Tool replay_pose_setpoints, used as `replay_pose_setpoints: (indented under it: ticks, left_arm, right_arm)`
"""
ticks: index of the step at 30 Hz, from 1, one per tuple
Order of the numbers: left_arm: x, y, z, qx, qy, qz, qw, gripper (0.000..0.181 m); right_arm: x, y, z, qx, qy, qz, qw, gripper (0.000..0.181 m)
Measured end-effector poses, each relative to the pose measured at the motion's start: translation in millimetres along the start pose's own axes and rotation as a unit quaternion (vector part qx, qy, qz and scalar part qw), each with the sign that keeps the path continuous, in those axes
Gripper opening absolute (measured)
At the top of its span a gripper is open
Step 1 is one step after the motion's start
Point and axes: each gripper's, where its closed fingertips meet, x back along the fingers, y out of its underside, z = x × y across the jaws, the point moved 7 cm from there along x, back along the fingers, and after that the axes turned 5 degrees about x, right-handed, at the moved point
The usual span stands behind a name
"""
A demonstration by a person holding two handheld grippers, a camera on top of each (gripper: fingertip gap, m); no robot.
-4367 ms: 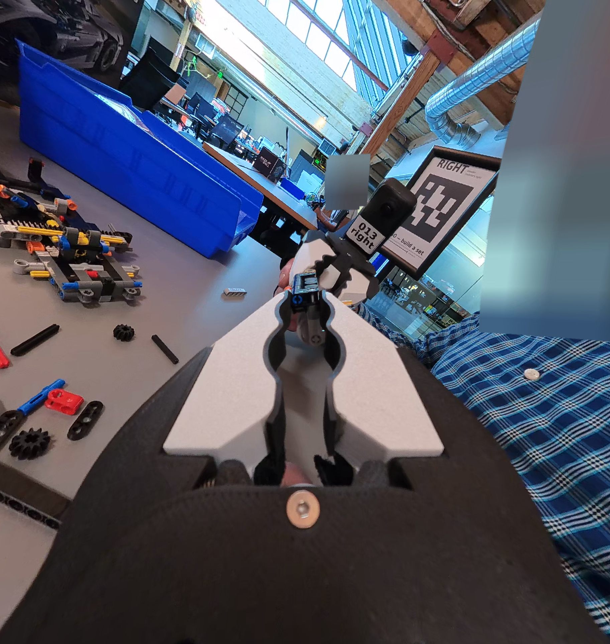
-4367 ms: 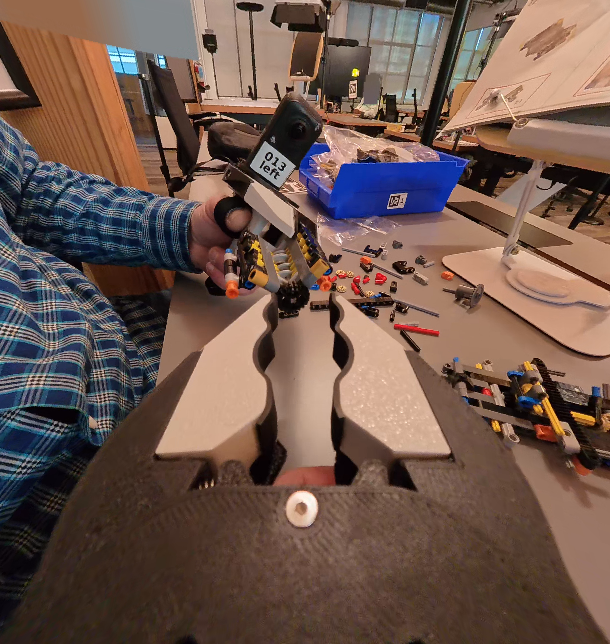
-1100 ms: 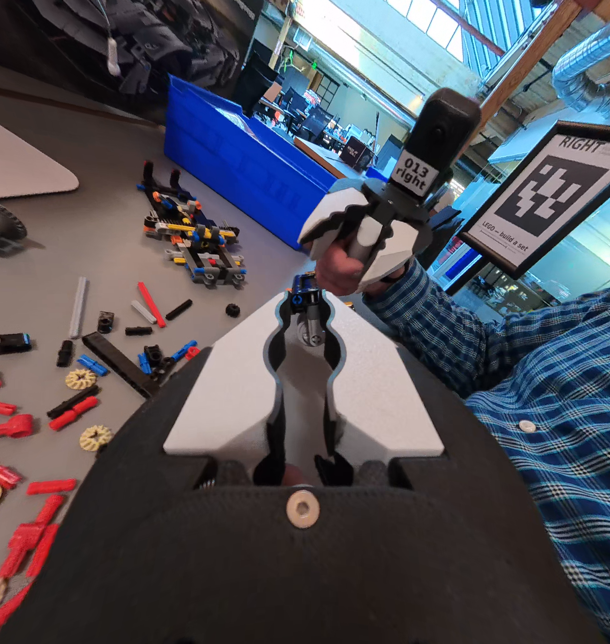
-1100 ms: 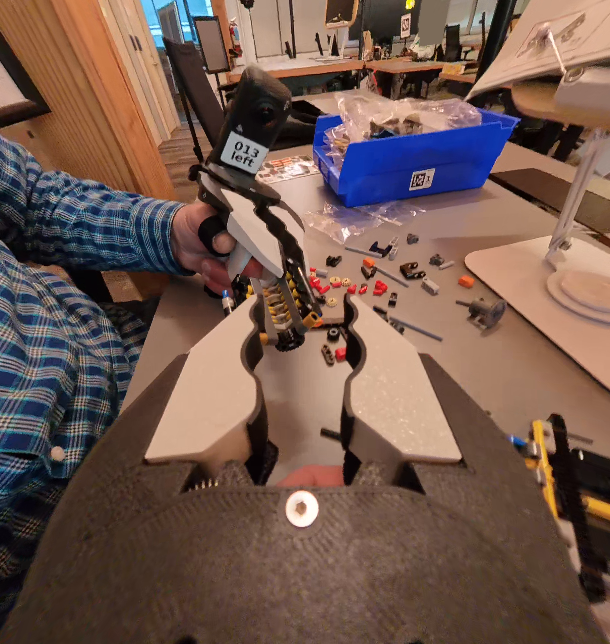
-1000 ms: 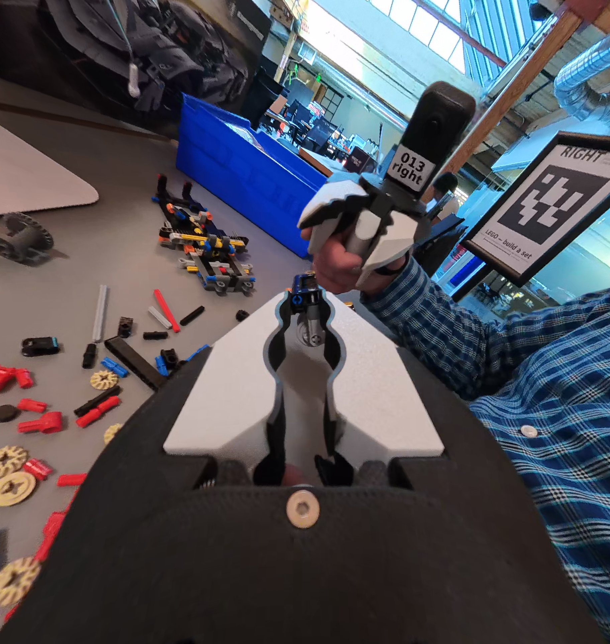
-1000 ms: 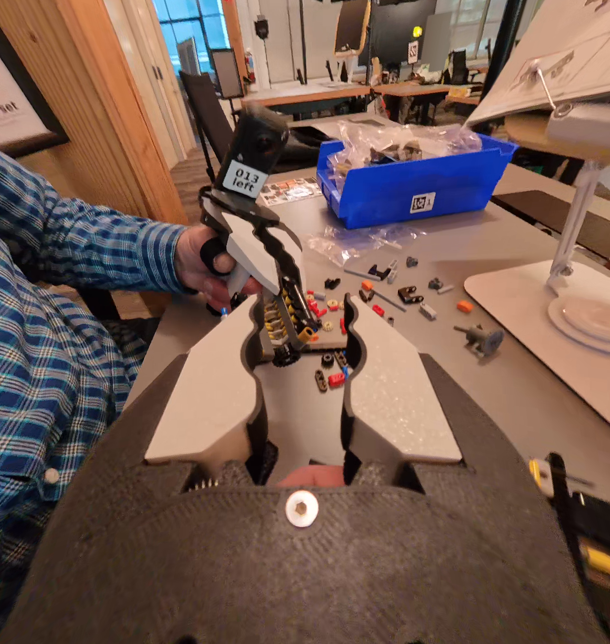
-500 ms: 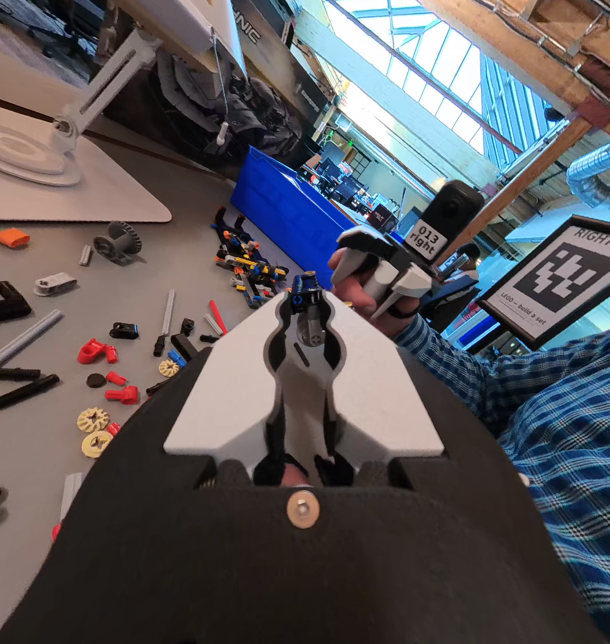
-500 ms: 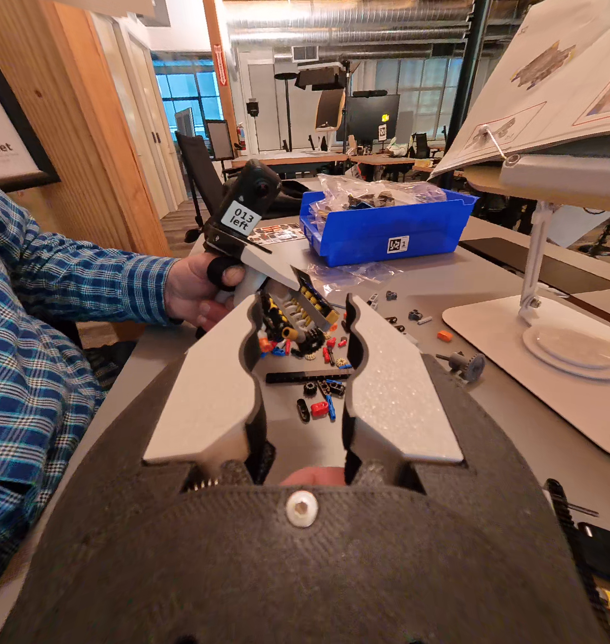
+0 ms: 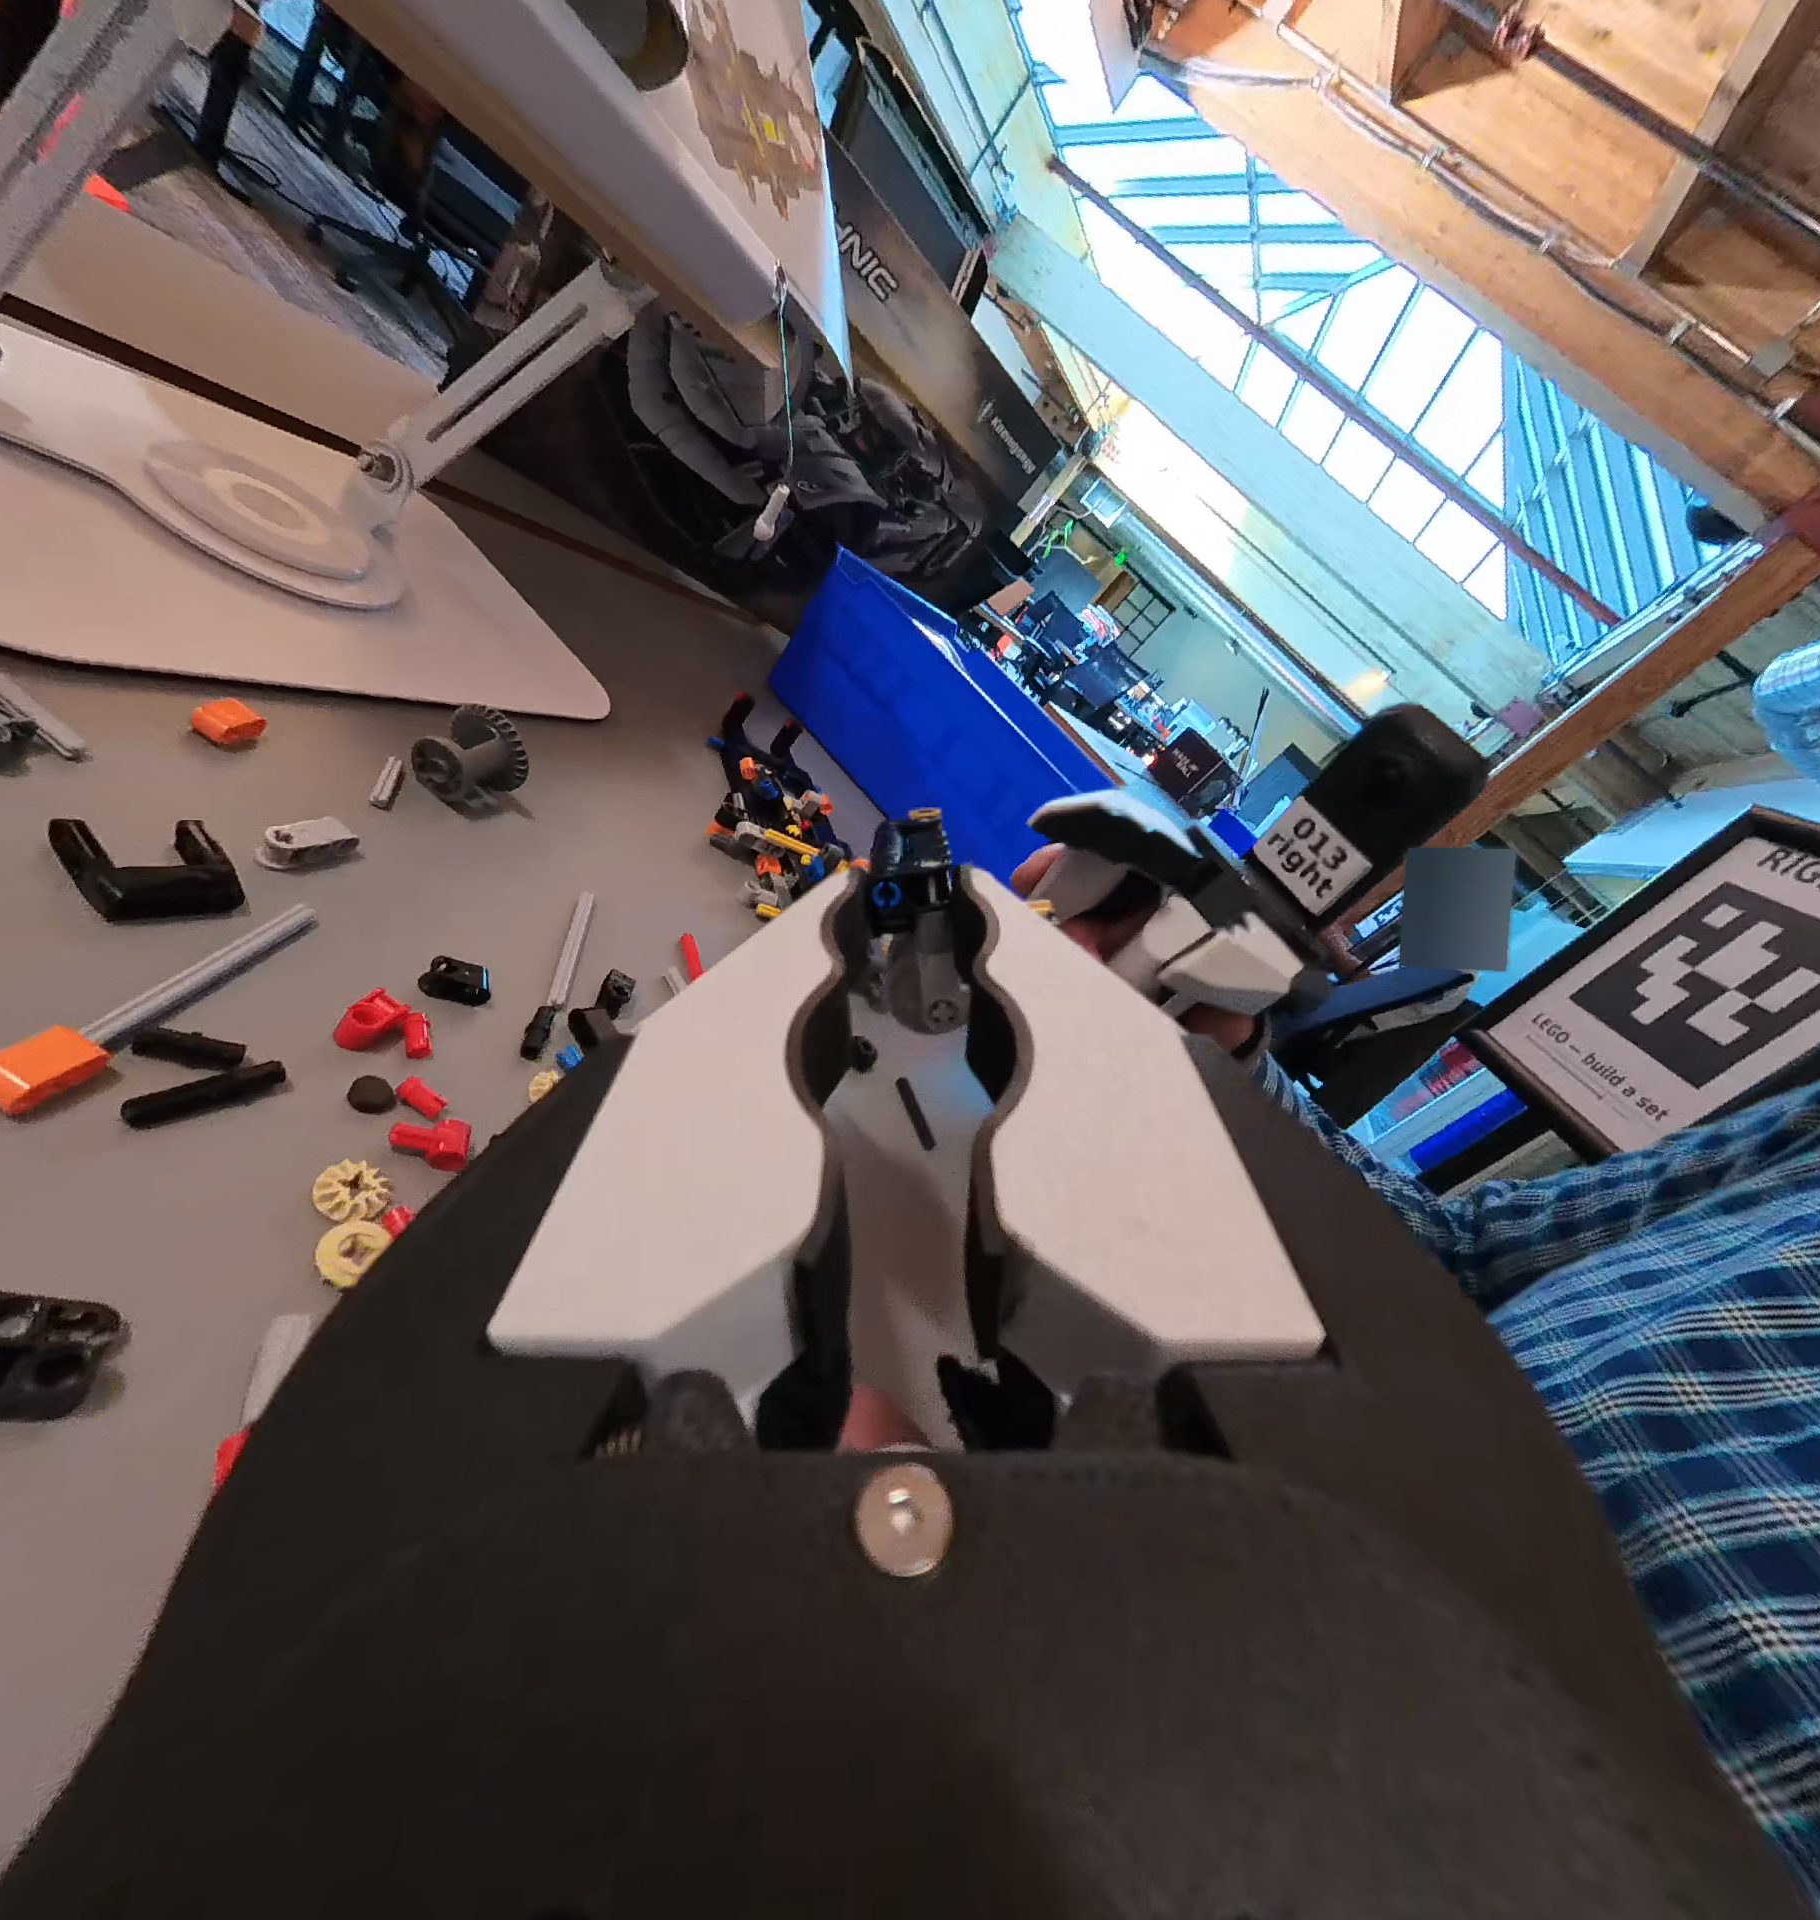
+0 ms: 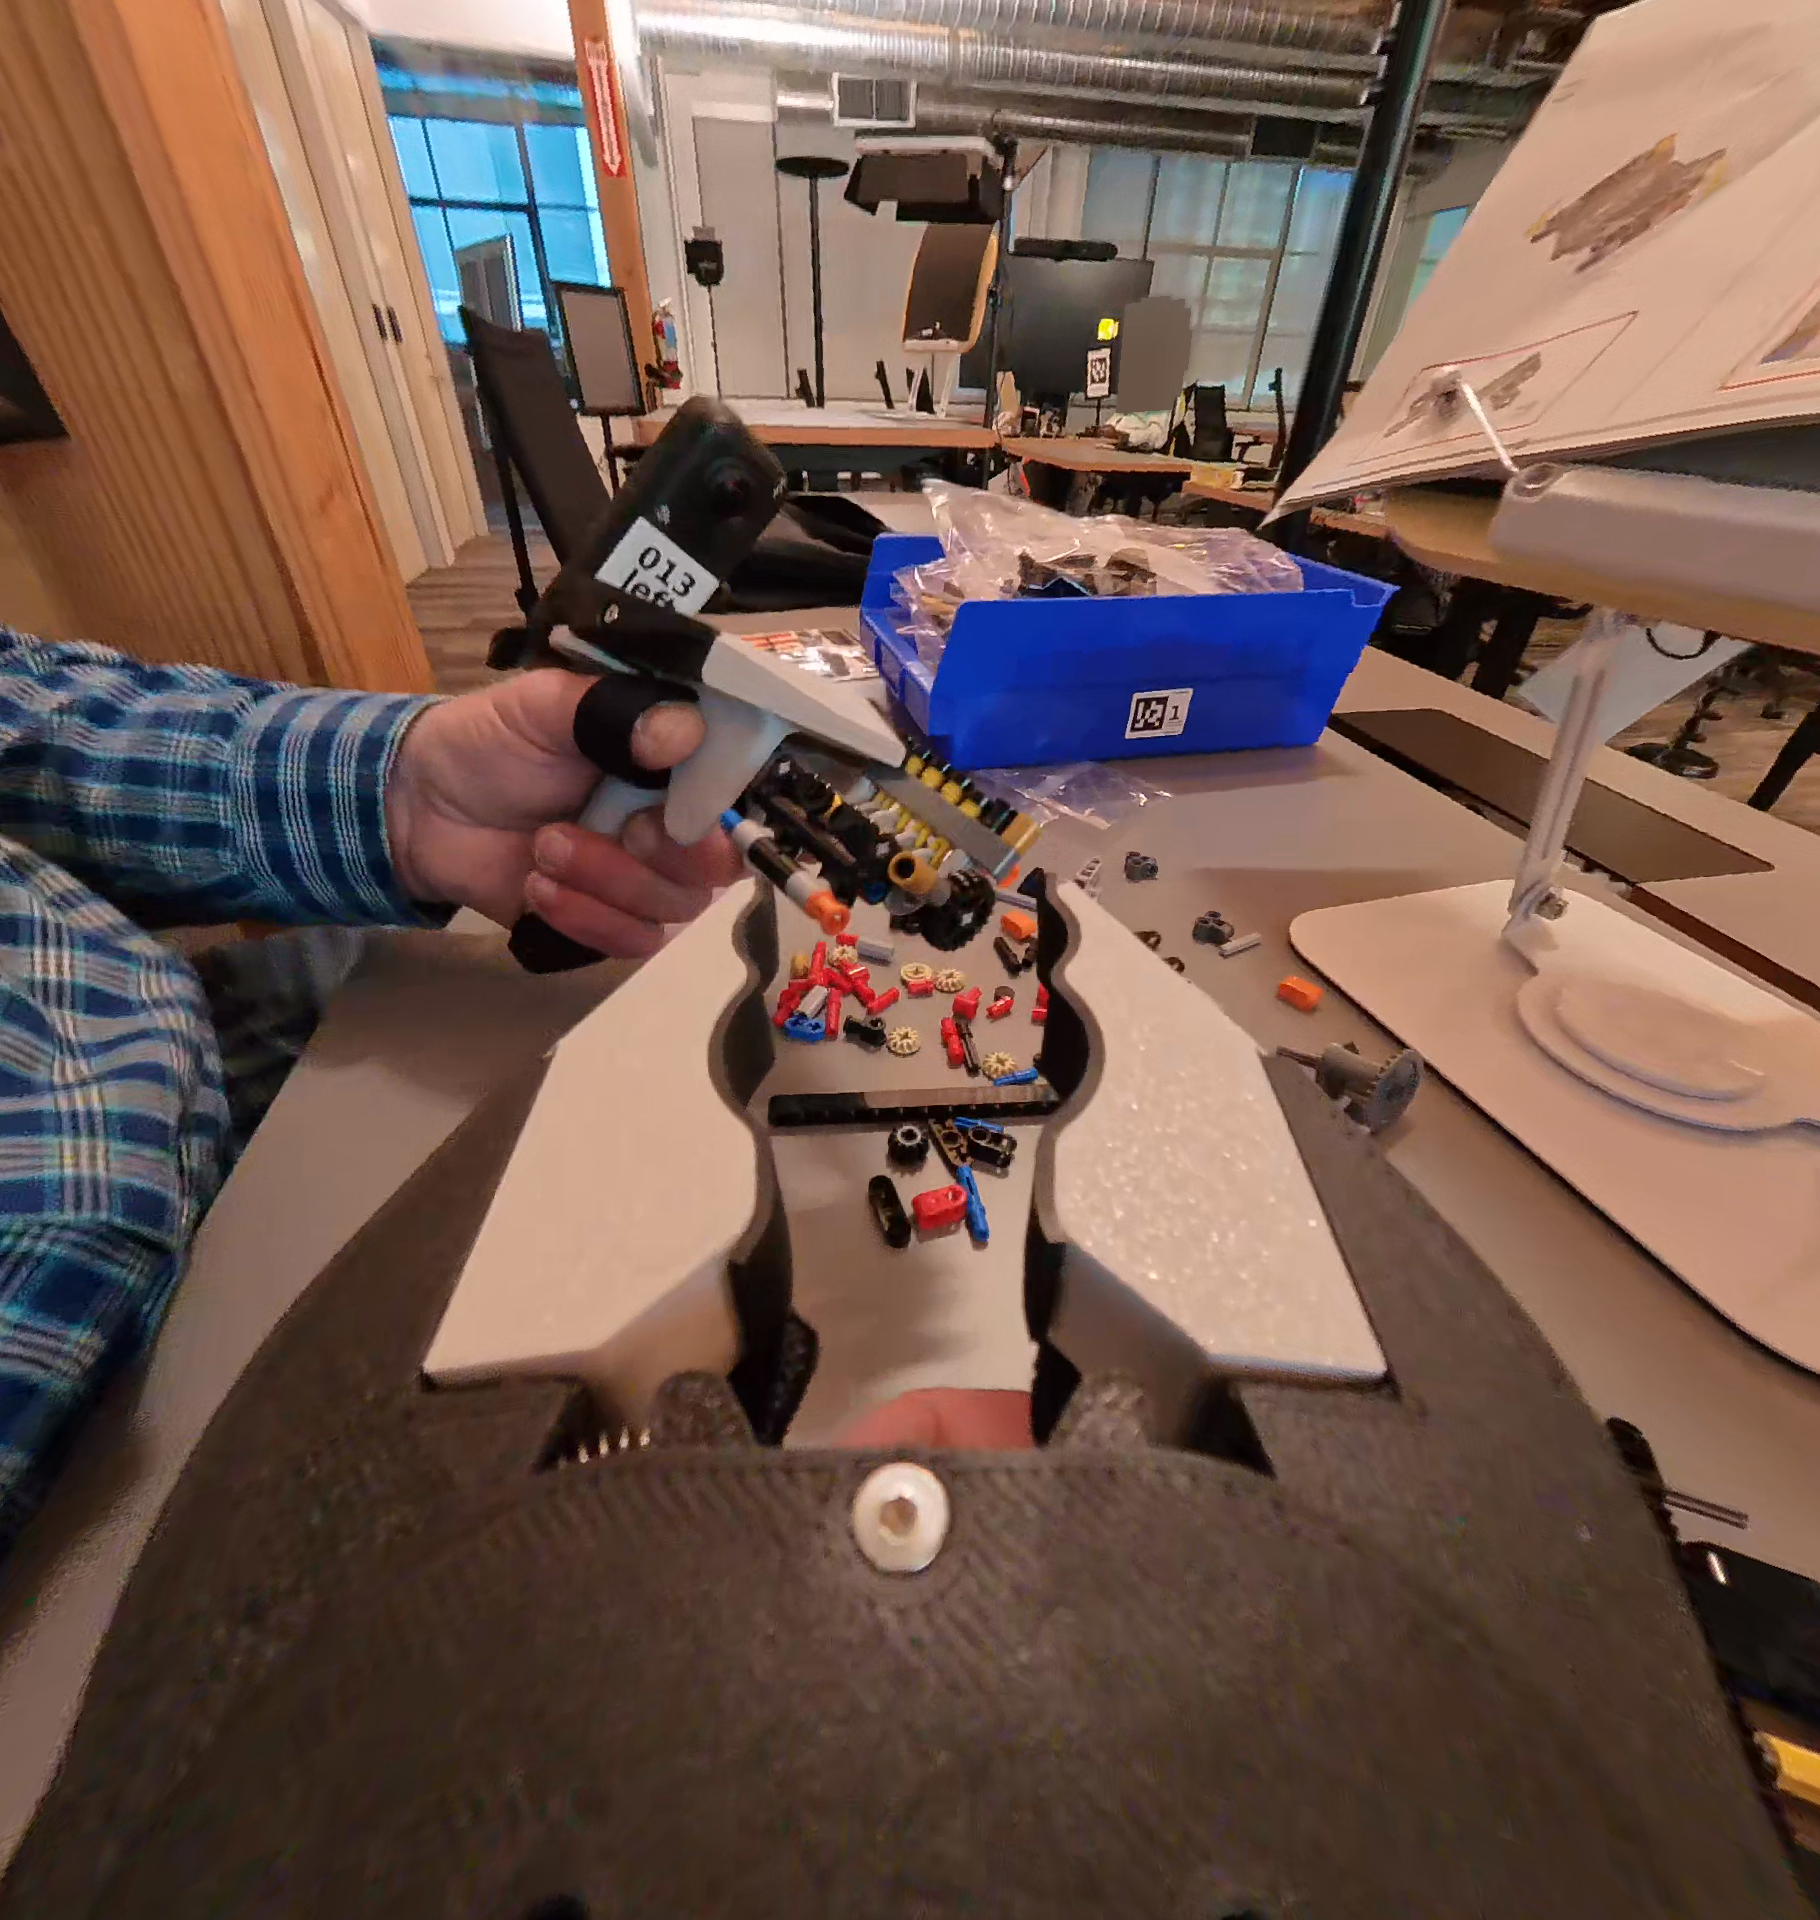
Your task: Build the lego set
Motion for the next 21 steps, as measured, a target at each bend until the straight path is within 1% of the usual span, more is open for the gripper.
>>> replay_pose_setpoints:
  ticks: [4, 8, 12, 16, 21]
  left_arm:
    - [2, 3, 3, -0.004, -0.003, 0.002, 1.0, 0.013]
    - [9, 2, 5, 0.002, -0.008, 0.014, 1.0, 0.013]
    - [11, 5, 4, 0.017, -0.018, 0.018, 1.0, 0.013]
    - [10, 7, 2, 0.036, -0.021, 0.029, 0.999, 0.013]
    - [5, 8, 3, 0.054, -0.012, 0.038, 0.998, 0.013]
  right_arm:
    - [-6, 3, -11, 0.034, -0.007, -0.019, 0.999, 0.048]
    - [-9, 4, -13, 0.035, -0.01, -0.023, 0.999, 0.049]
    - [-12, 9, -12, 0.046, 0.009, -0.04, 0.998, 0.048]
    - [-16, 14, -16, 0.081, 0.023, -0.065, 0.994, 0.048]
    - [-21, 15, -21, 0.115, 0.043, -0.079, 0.989, 0.047]
